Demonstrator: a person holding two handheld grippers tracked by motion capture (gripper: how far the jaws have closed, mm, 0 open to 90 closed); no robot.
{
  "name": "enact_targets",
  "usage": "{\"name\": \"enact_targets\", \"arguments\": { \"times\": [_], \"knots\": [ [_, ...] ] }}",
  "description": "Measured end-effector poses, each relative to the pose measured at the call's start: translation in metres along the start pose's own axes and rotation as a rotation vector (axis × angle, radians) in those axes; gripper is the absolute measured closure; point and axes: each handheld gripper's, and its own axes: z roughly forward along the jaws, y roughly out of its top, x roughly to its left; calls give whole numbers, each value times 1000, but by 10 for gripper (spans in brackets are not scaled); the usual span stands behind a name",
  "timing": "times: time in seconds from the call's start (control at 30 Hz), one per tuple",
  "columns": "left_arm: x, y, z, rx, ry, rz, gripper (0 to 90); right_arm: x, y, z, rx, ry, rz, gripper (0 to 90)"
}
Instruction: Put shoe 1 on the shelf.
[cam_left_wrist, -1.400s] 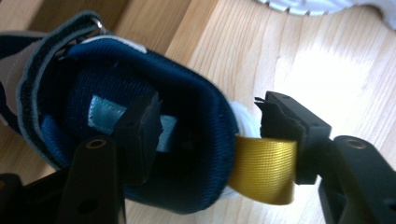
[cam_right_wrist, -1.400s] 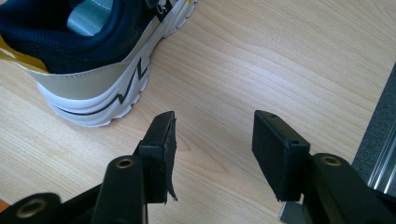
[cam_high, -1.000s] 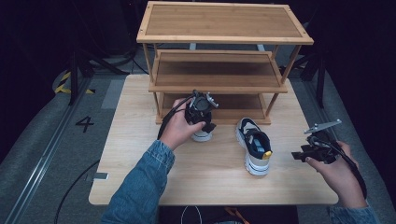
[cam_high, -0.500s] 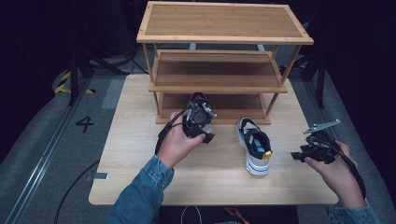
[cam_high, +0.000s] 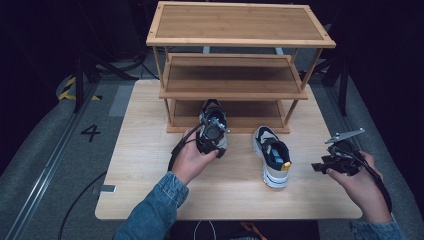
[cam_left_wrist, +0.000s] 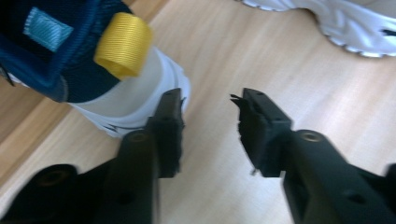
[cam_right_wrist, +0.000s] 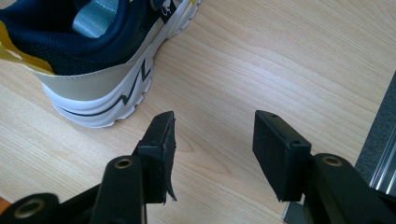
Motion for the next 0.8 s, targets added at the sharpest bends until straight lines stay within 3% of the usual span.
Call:
{"name": "enact_targets", "arguments": {
  "times": [0.1, 0.27, 0.37, 0.43, 0.57, 0.73, 0.8],
  "knots": [
    [4, -2, 4, 12, 21, -16, 662, 0, 0, 0, 3, 0, -4, 498],
    [14, -4, 11, -12, 73, -61, 686, 1, 1, 1, 4, 3, -10, 497],
    [24, -6, 10, -44, 62, -91, 721, 1, 1, 1, 5, 3, -10, 496],
    [27, -7, 7, -45, 84, -92, 734, 1, 1, 2, 3, 4, -10, 496],
    [32, -8, 6, -51, 69, -119, 754, 1, 1, 4, 7, 5, -13, 495],
    [33, -6, 4, -65, 101, -110, 754, 2, 1, 5, 10, 7, -14, 495],
    [34, -7, 5, -78, 150, -98, 707, 2, 1, 6, 11, 9, -14, 494]
  ]
}}
